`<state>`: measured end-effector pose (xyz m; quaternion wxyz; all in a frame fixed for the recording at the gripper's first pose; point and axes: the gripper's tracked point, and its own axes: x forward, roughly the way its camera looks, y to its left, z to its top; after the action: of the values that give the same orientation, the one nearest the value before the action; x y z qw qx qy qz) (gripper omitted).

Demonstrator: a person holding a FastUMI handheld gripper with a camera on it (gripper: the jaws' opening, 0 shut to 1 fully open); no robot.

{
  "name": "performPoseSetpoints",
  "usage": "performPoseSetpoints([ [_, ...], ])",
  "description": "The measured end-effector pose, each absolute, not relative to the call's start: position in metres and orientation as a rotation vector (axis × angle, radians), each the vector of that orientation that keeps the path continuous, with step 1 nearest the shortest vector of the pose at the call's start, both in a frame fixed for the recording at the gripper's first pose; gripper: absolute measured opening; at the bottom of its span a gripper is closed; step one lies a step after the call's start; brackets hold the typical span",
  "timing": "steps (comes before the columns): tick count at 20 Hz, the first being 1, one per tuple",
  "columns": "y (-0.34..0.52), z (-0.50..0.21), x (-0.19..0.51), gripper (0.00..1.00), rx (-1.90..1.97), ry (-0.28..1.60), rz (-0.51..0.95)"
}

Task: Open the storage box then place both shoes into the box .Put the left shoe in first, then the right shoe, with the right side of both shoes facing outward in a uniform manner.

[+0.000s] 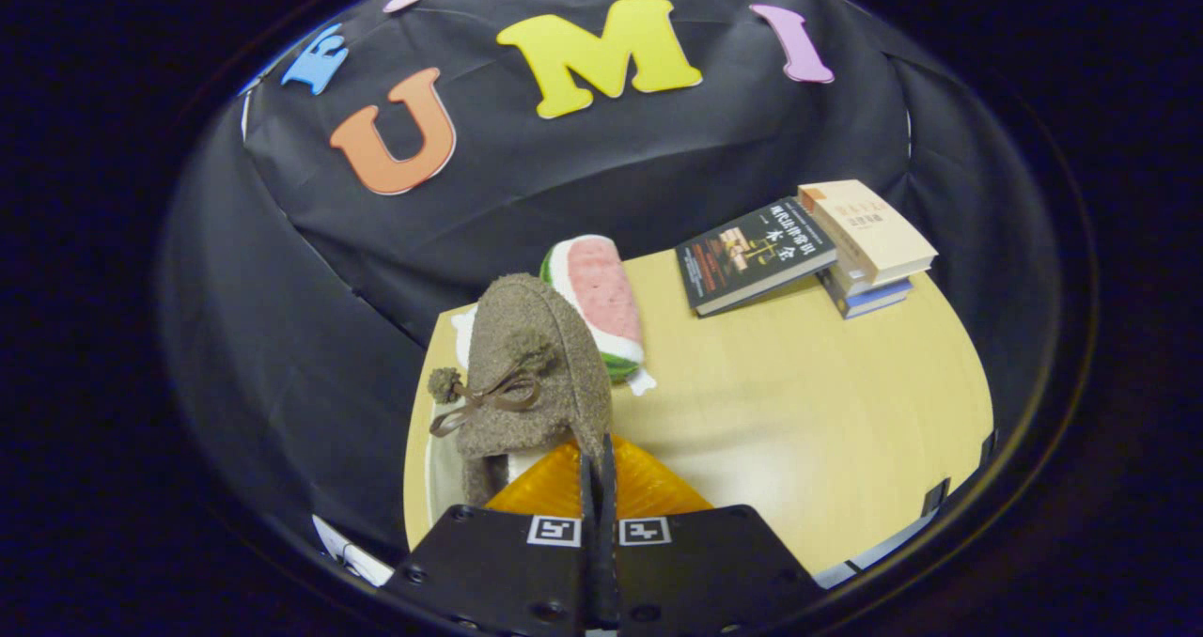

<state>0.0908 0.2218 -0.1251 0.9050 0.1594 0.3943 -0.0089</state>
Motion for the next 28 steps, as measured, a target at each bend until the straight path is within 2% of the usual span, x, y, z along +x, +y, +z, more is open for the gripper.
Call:
performPoseSetpoints([
  [6, 0.285, -0.187, 0.081, 0.00, 0.267, 0.927, -0.103],
  [14, 0.279, -0.251, 0.080, 0.00, 0.024, 0.965, -0.262],
  [20, 0.278, -0.276, 0.077, 0.02, -0.081, 1.013, -0.313],
  [23, 0.287, -0.262, 0.082, 0.20, -0.106, 0.968, -0.268],
  [28, 0.292, -0.204, 0.086, 0.81, -0.093, 0.796, -0.169],
])
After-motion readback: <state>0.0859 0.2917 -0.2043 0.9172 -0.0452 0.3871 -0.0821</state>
